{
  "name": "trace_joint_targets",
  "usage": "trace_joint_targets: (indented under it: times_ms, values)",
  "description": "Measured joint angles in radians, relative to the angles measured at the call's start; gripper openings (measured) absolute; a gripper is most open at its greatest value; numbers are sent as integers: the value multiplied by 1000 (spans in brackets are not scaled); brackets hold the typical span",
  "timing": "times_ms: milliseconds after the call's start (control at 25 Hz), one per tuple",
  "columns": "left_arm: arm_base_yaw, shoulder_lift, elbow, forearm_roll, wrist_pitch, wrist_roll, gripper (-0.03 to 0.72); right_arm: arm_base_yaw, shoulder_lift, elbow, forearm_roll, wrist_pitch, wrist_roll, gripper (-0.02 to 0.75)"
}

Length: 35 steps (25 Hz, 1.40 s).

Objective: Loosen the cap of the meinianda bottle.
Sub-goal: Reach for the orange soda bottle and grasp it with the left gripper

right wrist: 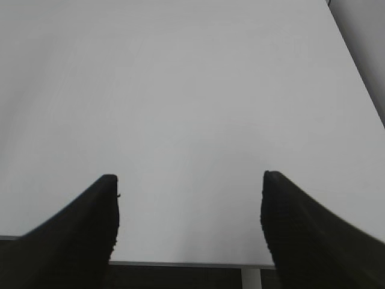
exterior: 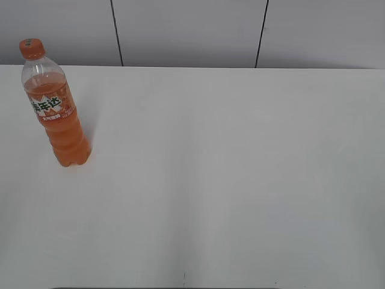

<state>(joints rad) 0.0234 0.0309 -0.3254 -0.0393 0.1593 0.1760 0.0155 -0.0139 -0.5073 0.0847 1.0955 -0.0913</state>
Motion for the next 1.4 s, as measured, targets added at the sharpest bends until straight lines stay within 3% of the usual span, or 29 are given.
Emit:
trace_joint_targets:
  times_ms: [600,800,1400]
  values:
    - [0,598,1,-20,-455,0,520,0,0,0,2,0,0,554]
    - [0,706,1,-81,-478,0,519,0,0,0,2,0,0,554]
    - [0,905,1,-45,-482,0,519,0,0,0,3,0,0,554]
